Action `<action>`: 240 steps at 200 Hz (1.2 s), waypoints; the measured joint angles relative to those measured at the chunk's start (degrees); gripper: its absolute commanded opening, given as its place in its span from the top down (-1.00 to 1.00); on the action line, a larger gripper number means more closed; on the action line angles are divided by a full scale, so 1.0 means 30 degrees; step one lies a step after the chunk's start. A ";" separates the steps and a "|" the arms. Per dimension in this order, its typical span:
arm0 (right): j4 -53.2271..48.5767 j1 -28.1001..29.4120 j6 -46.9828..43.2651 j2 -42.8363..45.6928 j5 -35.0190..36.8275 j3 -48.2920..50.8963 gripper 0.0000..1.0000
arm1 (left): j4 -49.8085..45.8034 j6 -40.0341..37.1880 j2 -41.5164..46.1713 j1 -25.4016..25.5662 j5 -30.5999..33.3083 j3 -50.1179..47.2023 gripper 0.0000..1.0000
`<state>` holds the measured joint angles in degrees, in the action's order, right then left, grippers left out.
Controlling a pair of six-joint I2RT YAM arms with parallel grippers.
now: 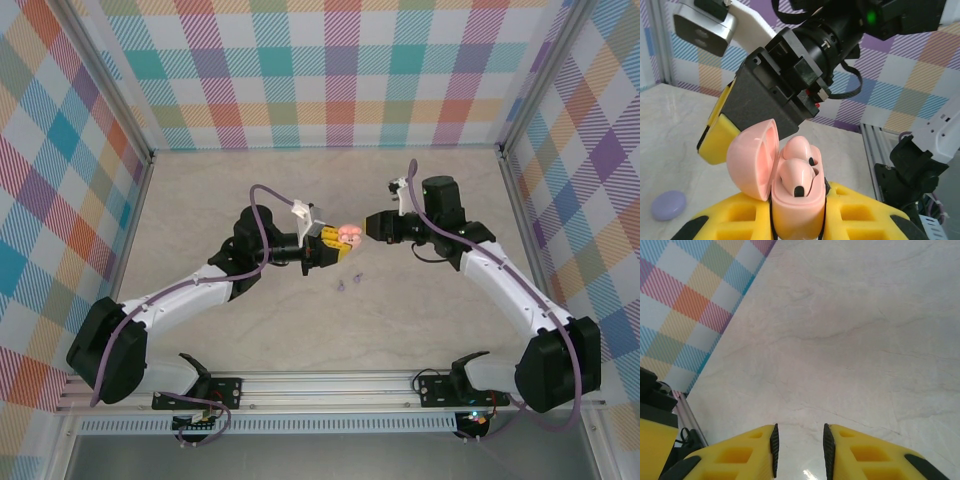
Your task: Insert the wireless bluetooth earbuds into the charging case
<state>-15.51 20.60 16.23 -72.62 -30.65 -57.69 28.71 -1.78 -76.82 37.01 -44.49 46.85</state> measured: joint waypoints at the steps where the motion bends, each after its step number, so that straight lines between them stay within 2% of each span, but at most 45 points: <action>1: 0.0000 0.0000 0.0000 0.0000 -0.0036 0.0000 0.35 | 0.0007 0.0015 0.0000 0.0000 -0.0015 0.0007 0.74; 138: 0.0867 0.0000 -0.0007 -0.0568 -0.3322 0.0000 0.35 | 0.0109 0.0306 -0.0663 0.0117 -0.0867 0.0423 0.74; 240: 0.1071 -0.0029 -0.0087 0.0306 -0.3351 0.0138 0.34 | -0.0721 0.0080 -0.0889 0.0131 -0.0874 0.1020 0.75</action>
<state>-12.29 20.51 15.97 -71.70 -40.71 -57.28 26.55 -1.54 -79.48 37.41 -47.11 49.91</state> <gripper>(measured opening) 0.326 0.215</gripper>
